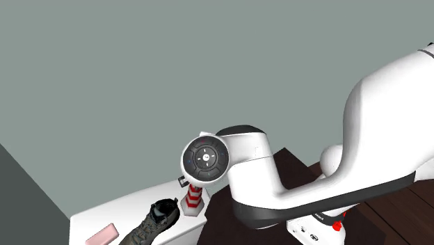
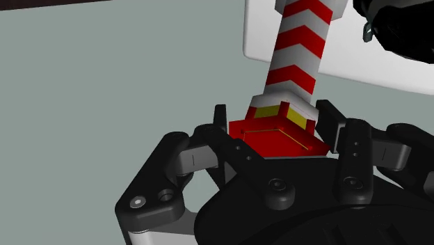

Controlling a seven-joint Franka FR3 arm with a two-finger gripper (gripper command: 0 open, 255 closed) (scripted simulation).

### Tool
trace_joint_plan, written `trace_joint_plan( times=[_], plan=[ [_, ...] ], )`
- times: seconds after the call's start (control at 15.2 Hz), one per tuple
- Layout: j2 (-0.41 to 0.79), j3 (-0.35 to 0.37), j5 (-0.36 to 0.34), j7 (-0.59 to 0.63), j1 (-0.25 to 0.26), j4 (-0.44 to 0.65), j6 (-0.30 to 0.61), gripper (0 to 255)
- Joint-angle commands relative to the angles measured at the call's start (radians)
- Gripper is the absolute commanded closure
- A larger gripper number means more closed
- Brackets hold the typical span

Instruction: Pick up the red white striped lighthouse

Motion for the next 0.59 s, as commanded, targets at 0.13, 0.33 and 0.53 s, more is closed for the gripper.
trace_joint_plan(
  times=[0.13, 0.33, 0.53],
  plan=[
    [-0.008, -0.147, 0.018, -0.035, 0.143, 0.008, -0.053, 255],
    [-0.033, -0.240, 0.051, -0.076, 0.236, 0.014, -0.090, 255],
    [-0.045, -0.270, 0.065, -0.093, 0.265, 0.017, -0.104, 255]
  ],
)
